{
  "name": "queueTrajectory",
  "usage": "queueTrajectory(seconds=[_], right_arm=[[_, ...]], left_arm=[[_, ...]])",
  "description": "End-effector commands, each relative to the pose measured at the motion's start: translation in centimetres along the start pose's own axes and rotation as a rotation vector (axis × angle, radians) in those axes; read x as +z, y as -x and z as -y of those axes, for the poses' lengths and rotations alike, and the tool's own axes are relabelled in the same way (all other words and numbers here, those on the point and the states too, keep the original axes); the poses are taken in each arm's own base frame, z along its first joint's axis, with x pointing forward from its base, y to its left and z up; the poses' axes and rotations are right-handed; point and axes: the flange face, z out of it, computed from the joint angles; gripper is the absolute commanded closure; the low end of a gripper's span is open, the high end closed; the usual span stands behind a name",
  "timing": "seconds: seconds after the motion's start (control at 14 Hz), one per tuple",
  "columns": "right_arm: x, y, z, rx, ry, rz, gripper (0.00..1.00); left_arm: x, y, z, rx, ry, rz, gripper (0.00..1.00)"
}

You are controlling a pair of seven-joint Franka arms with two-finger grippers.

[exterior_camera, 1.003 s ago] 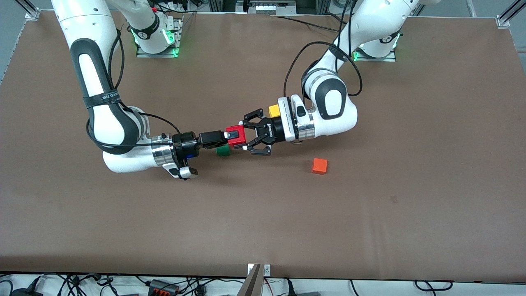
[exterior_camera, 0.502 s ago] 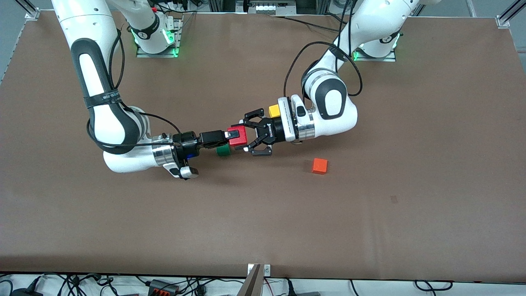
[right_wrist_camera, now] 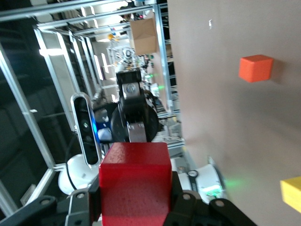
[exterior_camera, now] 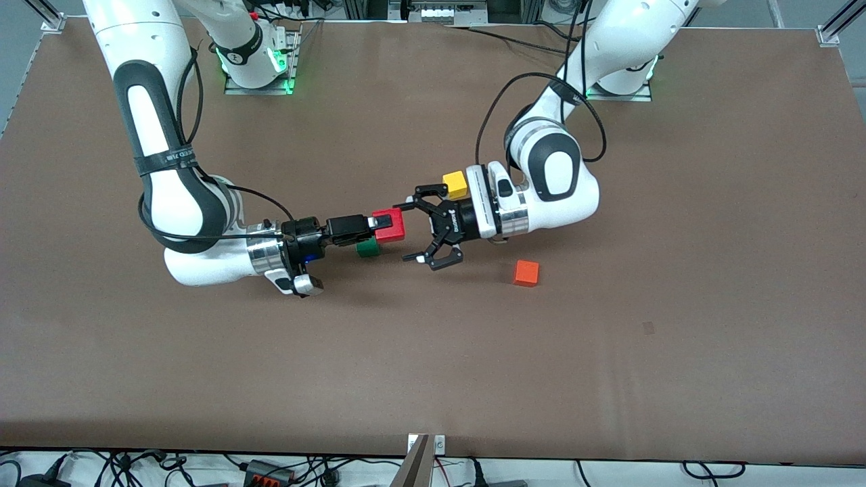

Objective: Pass red block to right arm, stack on blue
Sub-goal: 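Open the left gripper and draw it back while the right gripper carries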

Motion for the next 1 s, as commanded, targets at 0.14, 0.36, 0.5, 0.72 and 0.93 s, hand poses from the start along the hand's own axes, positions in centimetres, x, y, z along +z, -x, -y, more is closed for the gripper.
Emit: queueTrajectory(seconds=[0.14, 0.36, 0.5, 0.72, 0.93], right_arm=[[-5.4, -0.1, 2.1, -0.016, 0.275, 0.033, 1.00], [-10.1, 1.3, 1.1, -0.013, 0.570, 0.084, 1.00], [-13.0, 1.9, -0.2, -0.005, 0.774, 0.121, 1.00], [-16.2, 2.8, -1.4, 0.018, 1.142, 0.195, 1.00], [-18.0, 3.4, -3.8, 0.098, 1.373, 0.222, 1.00]], left_arm=[[-4.9, -2.6, 4.1, 0.022, 0.109, 0.072, 0.00], [-8.6, -3.1, 6.3, 0.015, 0.201, 0.191, 0.00], [-10.2, -2.5, 6.8, 0.023, 0.257, 0.295, 0.00], [-11.5, -1.4, 7.0, -0.019, 0.303, 0.471, 0.00], [-12.6, -0.4, 7.3, -0.113, 0.302, 0.643, 0.00]])
